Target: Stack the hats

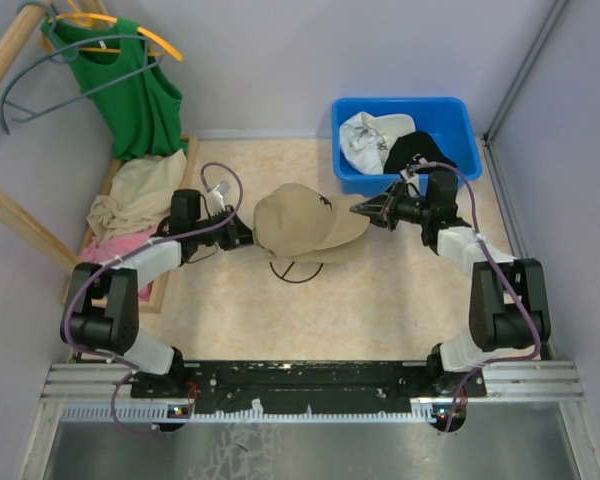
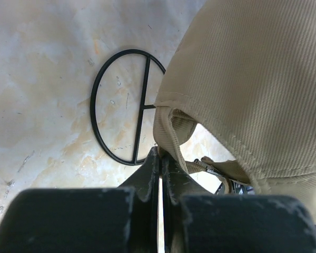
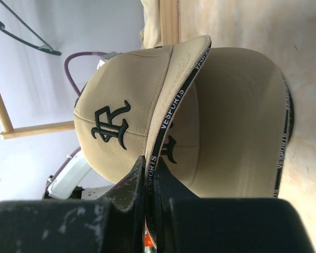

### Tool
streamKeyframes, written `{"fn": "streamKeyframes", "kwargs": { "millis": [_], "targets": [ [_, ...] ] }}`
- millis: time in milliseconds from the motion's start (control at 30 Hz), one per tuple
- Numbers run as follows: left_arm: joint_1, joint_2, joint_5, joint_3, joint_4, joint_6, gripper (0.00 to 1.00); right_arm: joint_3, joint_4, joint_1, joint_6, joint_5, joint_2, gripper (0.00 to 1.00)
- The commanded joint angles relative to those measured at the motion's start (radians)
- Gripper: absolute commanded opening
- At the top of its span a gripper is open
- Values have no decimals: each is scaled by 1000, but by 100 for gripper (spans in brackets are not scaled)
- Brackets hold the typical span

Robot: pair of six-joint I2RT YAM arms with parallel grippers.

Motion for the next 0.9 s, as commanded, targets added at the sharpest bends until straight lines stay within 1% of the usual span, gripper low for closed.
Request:
{"fn": "streamKeyframes", "kwargs": {
  "millis": [0,200,333,500,700,867],
  "targets": [
    [8,27,1,2,16,9,0,-40,-82,-7,-84,-15,-58,0],
    [8,54,4,-10,27,14,0,-96,-76,-47,-95,-18,-77,0],
    [8,65,3,-18,32,16,0,-109,-146,-62,-157,0,-93,0],
    [8,75,5,-22,33,19,0,-129,-191,-66,-209,41,-105,0],
    [8,72,2,-36,37,17,0,-127,-344,-57,-316,190,-171,0],
    [8,67,0,-47,41,13,0,-149,-384,-43,-310,305,-228,0]
  ]
}}
